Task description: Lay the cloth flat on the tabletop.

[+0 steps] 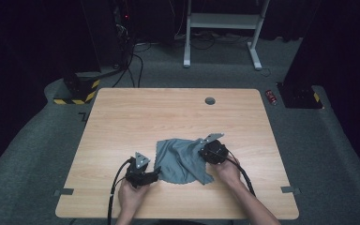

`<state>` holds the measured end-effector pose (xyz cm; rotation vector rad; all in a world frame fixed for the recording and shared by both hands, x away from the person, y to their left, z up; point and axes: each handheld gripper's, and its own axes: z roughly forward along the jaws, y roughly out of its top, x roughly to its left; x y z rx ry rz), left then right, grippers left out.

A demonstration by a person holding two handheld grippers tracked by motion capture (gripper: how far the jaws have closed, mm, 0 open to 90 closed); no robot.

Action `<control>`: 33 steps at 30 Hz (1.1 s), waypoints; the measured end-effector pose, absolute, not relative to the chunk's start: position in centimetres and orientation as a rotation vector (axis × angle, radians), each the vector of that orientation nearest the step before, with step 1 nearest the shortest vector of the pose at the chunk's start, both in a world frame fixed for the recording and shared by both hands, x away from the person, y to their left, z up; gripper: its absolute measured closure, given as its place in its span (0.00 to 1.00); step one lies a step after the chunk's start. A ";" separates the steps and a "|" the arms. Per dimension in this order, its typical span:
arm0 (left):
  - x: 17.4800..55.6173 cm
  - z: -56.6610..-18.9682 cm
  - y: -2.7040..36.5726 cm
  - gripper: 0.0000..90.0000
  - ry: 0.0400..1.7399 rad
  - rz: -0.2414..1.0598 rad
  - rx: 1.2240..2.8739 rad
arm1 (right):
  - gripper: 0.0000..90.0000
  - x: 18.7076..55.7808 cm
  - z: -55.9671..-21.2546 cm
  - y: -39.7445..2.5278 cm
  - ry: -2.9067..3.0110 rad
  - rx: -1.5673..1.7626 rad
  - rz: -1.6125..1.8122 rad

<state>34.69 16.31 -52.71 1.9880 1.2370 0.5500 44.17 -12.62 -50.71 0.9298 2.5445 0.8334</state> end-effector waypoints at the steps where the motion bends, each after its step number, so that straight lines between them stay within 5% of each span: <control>1: 34.7 -52.7 16.3 0.38 1.235 0.552 1.989 | 0.92 44.5 -50.7 -13.0 2.516 0.927 0.805; 26: 34.7 -52.7 16.3 0.38 1.237 0.552 1.989 | 0.90 45.7 -50.6 -14.6 2.464 1.068 0.790; 33: 34.7 -52.7 16.3 0.38 1.235 0.552 1.993 | 0.89 43.3 -49.8 -13.9 2.519 0.952 0.886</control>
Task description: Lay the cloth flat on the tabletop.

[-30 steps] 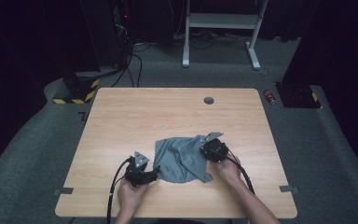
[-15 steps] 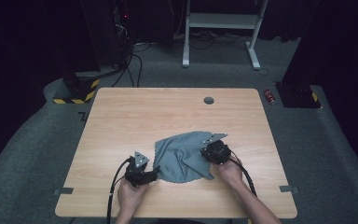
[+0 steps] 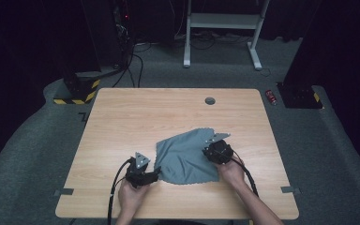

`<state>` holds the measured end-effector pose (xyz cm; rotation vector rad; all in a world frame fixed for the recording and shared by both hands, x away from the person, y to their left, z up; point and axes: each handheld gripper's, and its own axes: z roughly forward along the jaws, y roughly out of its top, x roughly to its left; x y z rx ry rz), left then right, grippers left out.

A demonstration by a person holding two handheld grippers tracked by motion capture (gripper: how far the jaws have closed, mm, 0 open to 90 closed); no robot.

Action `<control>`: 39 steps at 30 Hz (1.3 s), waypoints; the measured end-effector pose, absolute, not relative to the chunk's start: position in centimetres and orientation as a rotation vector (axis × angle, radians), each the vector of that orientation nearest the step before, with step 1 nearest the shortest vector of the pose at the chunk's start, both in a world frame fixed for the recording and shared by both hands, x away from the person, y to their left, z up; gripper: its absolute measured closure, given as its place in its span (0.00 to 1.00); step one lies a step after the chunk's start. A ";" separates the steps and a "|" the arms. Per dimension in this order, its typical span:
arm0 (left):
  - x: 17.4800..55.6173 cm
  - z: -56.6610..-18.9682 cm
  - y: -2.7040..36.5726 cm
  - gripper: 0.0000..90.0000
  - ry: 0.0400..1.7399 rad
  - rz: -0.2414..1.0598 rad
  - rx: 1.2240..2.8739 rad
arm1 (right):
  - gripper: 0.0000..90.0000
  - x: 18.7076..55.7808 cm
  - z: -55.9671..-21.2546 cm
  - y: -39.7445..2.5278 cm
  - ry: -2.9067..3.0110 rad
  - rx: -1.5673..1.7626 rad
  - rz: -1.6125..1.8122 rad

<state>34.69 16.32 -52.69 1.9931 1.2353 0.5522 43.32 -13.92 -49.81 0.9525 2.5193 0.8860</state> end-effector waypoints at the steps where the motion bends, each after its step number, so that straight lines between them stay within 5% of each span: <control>1: 34.7 -52.7 16.3 0.38 1.236 0.552 1.993 | 0.88 42.8 -49.8 -13.7 2.540 0.936 0.888; 13: 34.6 -52.7 16.4 0.38 1.232 0.544 1.994 | 0.86 43.1 -50.5 -14.4 2.528 0.991 0.824; 23: 32.2 -51.5 16.2 0.48 1.159 0.481 2.038 | 0.81 39.1 -49.6 -14.8 2.561 0.870 0.966; 39: 32.0 -51.7 15.8 0.95 1.076 0.445 2.136 | 0.91 37.4 -51.3 -14.8 2.583 0.838 0.984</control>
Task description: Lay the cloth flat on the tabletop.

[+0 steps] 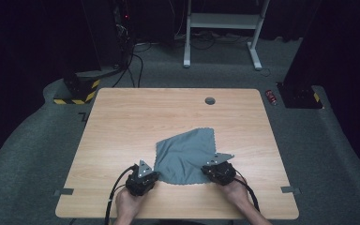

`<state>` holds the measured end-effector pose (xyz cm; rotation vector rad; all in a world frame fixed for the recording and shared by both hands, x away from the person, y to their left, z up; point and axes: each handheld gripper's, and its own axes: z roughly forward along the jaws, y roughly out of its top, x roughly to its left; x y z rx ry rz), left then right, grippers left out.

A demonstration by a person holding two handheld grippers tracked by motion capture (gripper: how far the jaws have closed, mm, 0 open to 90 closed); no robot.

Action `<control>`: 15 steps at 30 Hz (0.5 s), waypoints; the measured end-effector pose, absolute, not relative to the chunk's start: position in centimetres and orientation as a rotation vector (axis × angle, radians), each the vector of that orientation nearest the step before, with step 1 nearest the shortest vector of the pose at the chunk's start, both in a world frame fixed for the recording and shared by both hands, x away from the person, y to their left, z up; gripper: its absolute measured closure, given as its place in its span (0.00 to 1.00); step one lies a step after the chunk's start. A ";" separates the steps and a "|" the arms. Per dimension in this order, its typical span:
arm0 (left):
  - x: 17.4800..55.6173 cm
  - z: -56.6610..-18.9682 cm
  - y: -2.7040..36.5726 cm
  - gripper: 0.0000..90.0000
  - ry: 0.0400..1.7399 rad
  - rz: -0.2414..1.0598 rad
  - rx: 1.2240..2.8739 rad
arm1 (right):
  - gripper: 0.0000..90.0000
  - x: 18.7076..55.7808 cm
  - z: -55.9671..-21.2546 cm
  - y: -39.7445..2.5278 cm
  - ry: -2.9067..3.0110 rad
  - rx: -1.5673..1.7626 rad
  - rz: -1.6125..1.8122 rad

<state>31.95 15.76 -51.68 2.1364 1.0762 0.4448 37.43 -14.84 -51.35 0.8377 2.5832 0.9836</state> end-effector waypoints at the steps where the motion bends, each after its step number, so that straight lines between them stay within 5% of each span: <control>1: 31.9 -51.6 15.8 0.98 1.067 0.453 2.140 | 0.91 37.4 -51.3 -14.8 2.584 0.835 0.979; 15: 30.2 -50.7 16.4 0.99 1.046 0.423 2.194 | 0.90 37.4 -51.3 -14.8 2.583 0.832 0.974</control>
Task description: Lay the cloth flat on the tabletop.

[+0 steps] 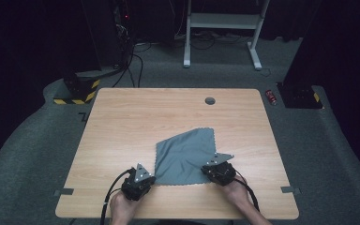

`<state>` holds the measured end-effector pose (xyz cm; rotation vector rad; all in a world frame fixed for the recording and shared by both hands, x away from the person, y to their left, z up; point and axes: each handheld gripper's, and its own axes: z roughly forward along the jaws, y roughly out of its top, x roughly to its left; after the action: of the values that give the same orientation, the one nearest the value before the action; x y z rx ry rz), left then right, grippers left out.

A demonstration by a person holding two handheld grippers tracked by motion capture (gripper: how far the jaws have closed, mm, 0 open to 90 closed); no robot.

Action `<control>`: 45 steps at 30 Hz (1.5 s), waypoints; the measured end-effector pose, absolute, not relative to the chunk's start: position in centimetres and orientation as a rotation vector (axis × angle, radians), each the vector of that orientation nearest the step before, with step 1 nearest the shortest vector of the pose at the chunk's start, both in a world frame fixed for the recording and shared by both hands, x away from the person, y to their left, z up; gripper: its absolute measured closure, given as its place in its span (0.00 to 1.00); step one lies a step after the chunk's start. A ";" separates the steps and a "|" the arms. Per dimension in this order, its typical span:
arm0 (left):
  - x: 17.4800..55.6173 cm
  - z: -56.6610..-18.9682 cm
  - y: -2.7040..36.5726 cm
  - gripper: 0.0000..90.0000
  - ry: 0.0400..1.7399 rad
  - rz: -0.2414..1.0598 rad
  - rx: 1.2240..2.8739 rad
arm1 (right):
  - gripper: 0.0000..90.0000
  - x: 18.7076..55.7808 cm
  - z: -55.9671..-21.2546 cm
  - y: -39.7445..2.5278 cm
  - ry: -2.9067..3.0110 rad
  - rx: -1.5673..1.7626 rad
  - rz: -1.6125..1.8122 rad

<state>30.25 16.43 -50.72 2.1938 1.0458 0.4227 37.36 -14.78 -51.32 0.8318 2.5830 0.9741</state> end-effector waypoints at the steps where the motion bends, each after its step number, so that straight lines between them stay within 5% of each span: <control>1: 30.2 -50.8 16.5 0.99 1.053 0.429 2.192 | 0.89 37.4 -51.3 -14.8 2.584 0.833 0.973; 8: 31.2 -50.7 17.3 0.75 1.135 0.423 2.099 | 0.82 37.3 -51.2 -14.7 2.591 0.827 0.965; 20: 33.7 -51.2 15.6 0.57 1.163 0.539 2.180 | 0.80 37.4 -51.2 -14.4 2.617 0.805 0.973; 32: 33.9 -51.4 17.6 0.55 1.225 0.534 2.136 | 0.75 36.5 -51.1 -15.3 2.620 0.787 0.946; 45: 39.3 -49.5 16.7 0.52 1.255 0.489 1.990 | 0.71 38.9 -51.7 -15.6 2.519 0.904 1.034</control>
<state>39.30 16.72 -49.48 1.9902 1.2552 0.4888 38.95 -15.59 -51.68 0.9044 2.5189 1.0336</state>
